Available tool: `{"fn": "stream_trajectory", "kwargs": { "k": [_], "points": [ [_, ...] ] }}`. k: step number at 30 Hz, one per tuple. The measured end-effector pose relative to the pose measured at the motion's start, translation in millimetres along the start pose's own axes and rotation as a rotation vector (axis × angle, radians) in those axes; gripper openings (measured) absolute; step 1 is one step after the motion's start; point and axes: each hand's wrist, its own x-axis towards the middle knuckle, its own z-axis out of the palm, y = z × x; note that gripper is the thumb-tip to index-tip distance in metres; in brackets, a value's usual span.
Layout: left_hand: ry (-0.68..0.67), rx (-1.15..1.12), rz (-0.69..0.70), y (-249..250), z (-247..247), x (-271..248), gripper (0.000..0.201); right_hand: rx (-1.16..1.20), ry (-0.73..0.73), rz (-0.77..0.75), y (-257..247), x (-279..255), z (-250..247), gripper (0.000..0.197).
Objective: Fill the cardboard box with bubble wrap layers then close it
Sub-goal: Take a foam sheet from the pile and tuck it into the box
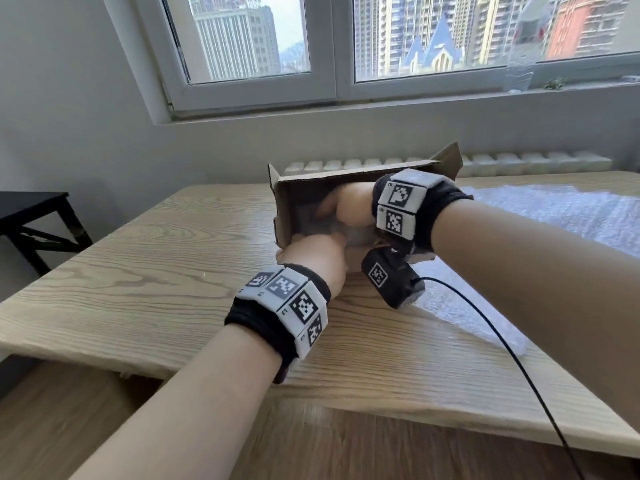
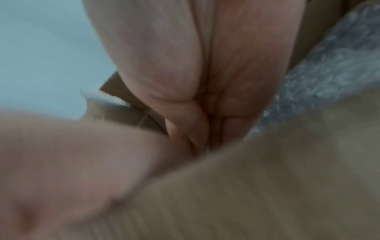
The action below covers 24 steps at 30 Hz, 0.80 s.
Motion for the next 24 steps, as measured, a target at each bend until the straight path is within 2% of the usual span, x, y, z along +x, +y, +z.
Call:
{"fn": "stream_trajectory", "kwargs": {
  "k": [2, 3, 6, 9, 16, 19, 22, 24],
  "points": [
    [-0.008, 0.014, -0.012, 0, 0, 0, 0.033, 0.182, 0.051, -0.006, 4, -11, -9, 0.034],
    [-0.004, 0.026, -0.014, 1, 0, 1, 0.031, 0.163, 0.094, 0.007, 8, -13, -12, 0.035],
    [0.006, 0.063, -0.011, 1, -6, 7, 0.028, -0.158, 0.183, 0.088, 22, -22, -9, 0.036],
    [0.005, 0.104, 0.029, 1, -14, 14, 0.032, -0.332, 0.121, 0.183, 41, -32, 2, 0.043],
    [0.000, 0.114, 0.014, 0, -20, 19, 0.043, -0.289, 0.070, 0.216, 42, -24, 0, 0.051],
    [0.063, 0.052, -0.026, -3, -16, 17, 0.035, -0.233, 0.168, 0.181, 46, -32, -4, 0.042],
    [0.168, 0.019, -0.040, -4, -15, 15, 0.033, -0.147, 0.339, 0.079, 54, -52, -8, 0.029],
    [0.218, 0.036, -0.046, -3, -16, 14, 0.035, -0.102, 0.447, -0.002, 60, -67, -9, 0.028]
  ]
}}
